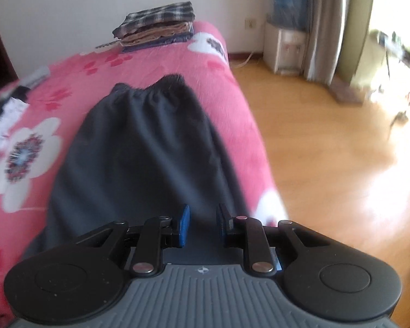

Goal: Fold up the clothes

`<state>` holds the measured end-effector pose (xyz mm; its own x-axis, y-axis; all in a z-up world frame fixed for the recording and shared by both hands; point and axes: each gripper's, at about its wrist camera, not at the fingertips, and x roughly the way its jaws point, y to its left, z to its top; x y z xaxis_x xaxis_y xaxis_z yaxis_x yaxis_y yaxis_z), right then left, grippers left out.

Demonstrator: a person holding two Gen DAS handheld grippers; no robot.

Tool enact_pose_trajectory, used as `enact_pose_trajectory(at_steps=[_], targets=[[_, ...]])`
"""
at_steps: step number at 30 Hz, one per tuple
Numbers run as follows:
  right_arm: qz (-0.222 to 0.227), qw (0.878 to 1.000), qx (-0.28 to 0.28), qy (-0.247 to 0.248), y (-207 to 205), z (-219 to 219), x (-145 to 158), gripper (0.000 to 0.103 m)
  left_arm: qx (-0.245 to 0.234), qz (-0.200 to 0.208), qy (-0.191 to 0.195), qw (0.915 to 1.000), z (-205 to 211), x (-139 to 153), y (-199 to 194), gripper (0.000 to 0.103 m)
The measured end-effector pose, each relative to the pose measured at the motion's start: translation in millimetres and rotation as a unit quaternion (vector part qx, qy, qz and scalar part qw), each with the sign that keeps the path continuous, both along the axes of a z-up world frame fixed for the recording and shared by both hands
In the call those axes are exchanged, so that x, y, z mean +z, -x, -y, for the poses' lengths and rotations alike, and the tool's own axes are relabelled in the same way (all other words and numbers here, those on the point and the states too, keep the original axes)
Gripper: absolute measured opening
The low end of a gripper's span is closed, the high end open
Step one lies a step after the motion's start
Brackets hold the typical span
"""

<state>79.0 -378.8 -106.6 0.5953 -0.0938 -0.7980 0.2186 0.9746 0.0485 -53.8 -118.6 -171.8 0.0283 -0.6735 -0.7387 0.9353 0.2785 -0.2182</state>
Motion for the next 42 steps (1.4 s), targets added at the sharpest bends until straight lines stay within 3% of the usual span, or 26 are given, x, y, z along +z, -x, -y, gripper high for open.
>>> enact_pose_trajectory(at_steps=[4, 8, 10, 11, 13, 22, 28, 33, 35, 38, 42], targets=[[-0.027, 1.0, 0.005, 0.01, -36, 11, -16, 0.036, -0.002, -0.01, 0.0, 0.9999, 3, -1, -3, 0.03], [-0.044, 0.999, 0.01, -0.009, -49, 16, -26, 0.035, 0.006, -0.021, -0.003, 0.9998, 6, -2, -6, 0.03], [-0.053, 0.999, 0.013, -0.004, -51, 14, -29, 0.027, 0.007, -0.021, -0.004, 0.9998, 7, -1, -5, 0.03], [-0.059, 0.998, 0.015, 0.0, -52, 13, -31, 0.014, 0.006, -0.019, -0.004, 0.9998, 7, -1, -5, 0.03], [-0.065, 0.998, 0.015, 0.008, -55, 10, -33, 0.003, 0.005, -0.016, -0.005, 0.9998, 7, -1, -4, 0.03], [-0.023, 0.999, -0.011, 0.043, -67, 18, -27, 0.0, -0.002, 0.0, -0.007, 1.0, 7, 0, -4, 0.03], [-0.027, 0.997, -0.045, 0.059, -76, 30, -50, 0.0, -0.001, -0.002, -0.008, 1.0, 6, 0, -2, 0.03], [0.048, 0.993, -0.103, 0.037, -67, 42, -29, 0.002, 0.004, -0.005, -0.01, 0.9999, 5, 1, -1, 0.031], [0.08, 0.993, -0.084, 0.007, -70, 41, -18, 0.002, 0.005, -0.006, -0.01, 0.9999, 6, 1, -1, 0.032], [0.086, 0.996, -0.028, -0.021, -91, 26, -13, 0.002, 0.006, -0.008, -0.01, 0.9999, 7, 1, 0, 0.033], [0.046, 0.999, 0.019, -0.02, -137, 8, -33, 0.002, 0.003, 0.0, -0.011, 0.9999, 6, 1, 3, 0.035]])
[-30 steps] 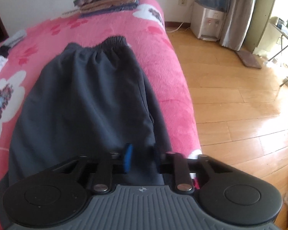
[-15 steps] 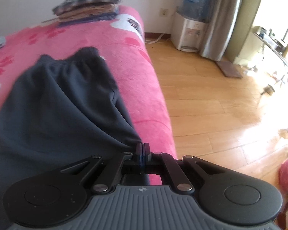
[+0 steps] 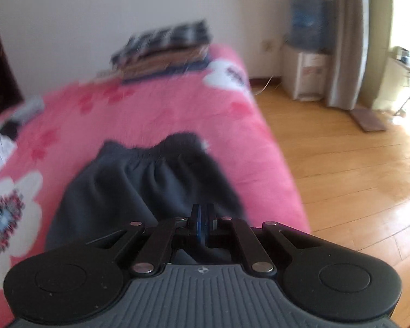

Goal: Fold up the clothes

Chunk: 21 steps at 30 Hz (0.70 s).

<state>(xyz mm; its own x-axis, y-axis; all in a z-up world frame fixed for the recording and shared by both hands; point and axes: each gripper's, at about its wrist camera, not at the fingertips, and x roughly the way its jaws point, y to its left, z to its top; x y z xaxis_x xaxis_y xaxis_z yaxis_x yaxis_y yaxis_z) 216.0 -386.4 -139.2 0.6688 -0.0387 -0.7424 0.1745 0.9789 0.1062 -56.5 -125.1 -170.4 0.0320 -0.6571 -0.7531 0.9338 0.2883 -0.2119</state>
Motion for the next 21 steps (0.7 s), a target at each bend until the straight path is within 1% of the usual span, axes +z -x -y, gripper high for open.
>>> enact_pose_trajectory(at_steps=[3, 7, 9, 12, 14, 17, 18, 20, 21], targets=[[-0.018, 1.0, -0.009, 0.004, -31, 1, -19, 0.002, -0.001, -0.002, 0.002, 1.0, -1, 0, 0, 0.037], [-0.007, 0.999, -0.035, -0.002, -59, 12, -28, 0.001, -0.001, -0.011, 0.005, 0.9999, 0, -1, -1, 0.039], [-0.005, 0.999, -0.04, 0.0, -68, 15, -31, 0.001, -0.002, -0.014, 0.005, 0.9999, 1, -2, -1, 0.04], [0.0, 0.999, -0.034, 0.021, -72, 10, -32, 0.001, 0.0, -0.019, 0.005, 0.9998, 3, -1, -1, 0.041], [0.009, 0.999, -0.033, 0.021, -69, 9, -28, 0.001, 0.001, -0.021, 0.004, 0.9998, 3, -1, 0, 0.041], [0.043, 0.998, -0.036, 0.009, -59, 13, -15, 0.002, 0.001, -0.019, 0.002, 0.9998, 4, -1, 1, 0.041], [0.057, 0.997, -0.042, -0.005, -56, 16, -12, 0.002, 0.002, -0.017, 0.001, 0.9999, 4, -1, 2, 0.042], [0.062, 0.997, -0.042, -0.023, -58, 20, -12, 0.002, 0.0, -0.012, 0.0, 0.9999, 5, -1, 3, 0.043], [0.057, 0.997, -0.04, -0.02, -62, 20, -14, 0.002, -0.002, -0.008, 0.0, 1.0, 5, -1, 4, 0.043]])
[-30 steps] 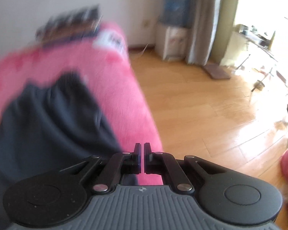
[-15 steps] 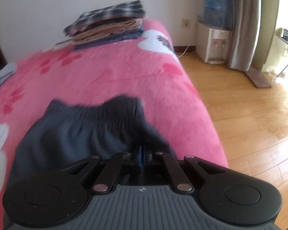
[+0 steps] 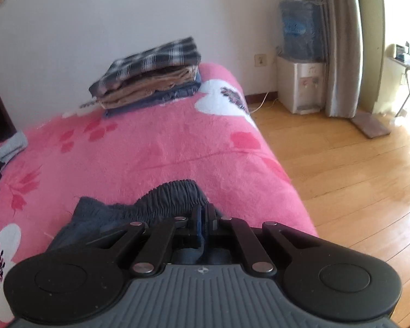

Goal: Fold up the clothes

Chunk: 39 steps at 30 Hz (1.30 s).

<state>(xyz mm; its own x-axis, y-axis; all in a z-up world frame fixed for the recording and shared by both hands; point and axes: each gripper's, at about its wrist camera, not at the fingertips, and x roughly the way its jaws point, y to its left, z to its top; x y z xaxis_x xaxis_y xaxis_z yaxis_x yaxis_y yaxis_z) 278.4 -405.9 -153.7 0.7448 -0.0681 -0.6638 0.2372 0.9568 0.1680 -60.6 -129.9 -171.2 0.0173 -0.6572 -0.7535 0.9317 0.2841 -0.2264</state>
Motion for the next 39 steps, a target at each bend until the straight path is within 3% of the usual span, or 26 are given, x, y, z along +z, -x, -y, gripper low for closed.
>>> enact_pose_trajectory(at_steps=[7, 13, 18, 22, 24, 27, 28, 31, 33, 37, 39], targets=[[-0.015, 0.999, -0.03, -0.016, -29, 7, -19, 0.002, -0.006, 0.002, 0.001, 1.0, 1, -2, 0, 0.044], [0.0, 0.995, -0.087, -0.054, -8, 32, 5, 0.002, -0.019, 0.012, 0.005, 0.9997, -1, -2, 2, 0.046], [0.048, 0.987, -0.124, -0.088, 78, 58, 64, 0.002, -0.023, 0.027, 0.008, 0.9993, -3, 1, 9, 0.05], [0.093, 0.979, -0.137, -0.122, 176, 67, 122, 0.003, -0.007, 0.021, 0.009, 0.9997, -12, 8, 9, 0.053], [0.114, 0.976, -0.133, -0.133, 229, 61, 150, 0.003, 0.007, 0.012, 0.014, 0.9998, -22, 15, 4, 0.059], [0.135, 0.976, -0.117, -0.127, 297, 40, 189, 0.016, 0.046, 0.004, 0.025, 0.9986, -41, 32, -7, 0.062], [0.138, 0.977, -0.11, -0.121, 319, 31, 202, 0.026, 0.066, -0.007, 0.034, 0.9973, -51, 38, -15, 0.064], [0.115, 0.986, -0.072, -0.095, 361, -12, 219, 0.031, 0.131, -0.041, 0.059, 0.9888, -81, 56, -45, 0.067], [0.078, 0.992, -0.033, -0.091, 378, -49, 213, 0.032, 0.196, -0.067, 0.057, 0.9767, -99, 59, -73, 0.07], [-0.017, 0.997, 0.054, -0.057, 384, -139, 166, 0.041, 0.295, -0.145, 0.024, 0.9442, -120, 44, -137, 0.07], [-0.058, 0.993, 0.089, -0.056, 380, -180, 133, 0.041, 0.326, -0.165, 0.031, 0.9304, -132, 37, -157, 0.07]])
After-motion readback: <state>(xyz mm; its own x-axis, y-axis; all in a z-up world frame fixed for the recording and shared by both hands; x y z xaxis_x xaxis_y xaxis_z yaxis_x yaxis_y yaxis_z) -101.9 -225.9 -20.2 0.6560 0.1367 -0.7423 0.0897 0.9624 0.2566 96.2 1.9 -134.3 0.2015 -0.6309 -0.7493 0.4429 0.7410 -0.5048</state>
